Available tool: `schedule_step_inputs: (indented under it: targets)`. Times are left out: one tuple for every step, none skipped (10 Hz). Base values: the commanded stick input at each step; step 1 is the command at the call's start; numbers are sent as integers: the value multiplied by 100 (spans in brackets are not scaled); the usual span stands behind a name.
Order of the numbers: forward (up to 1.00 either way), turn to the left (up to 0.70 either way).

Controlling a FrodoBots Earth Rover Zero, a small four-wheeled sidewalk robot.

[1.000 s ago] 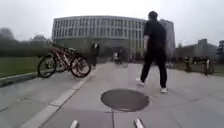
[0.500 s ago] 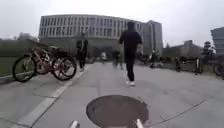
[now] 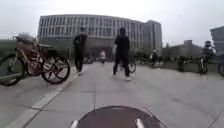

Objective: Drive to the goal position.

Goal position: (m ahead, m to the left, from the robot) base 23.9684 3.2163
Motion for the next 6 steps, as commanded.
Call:
schedule_step_inputs:
  targets:
    - [85,-4]
    - [85,-4]
    - [85,-4]
    - [85,-4]
    - [85,-4]
    - [85,-4]
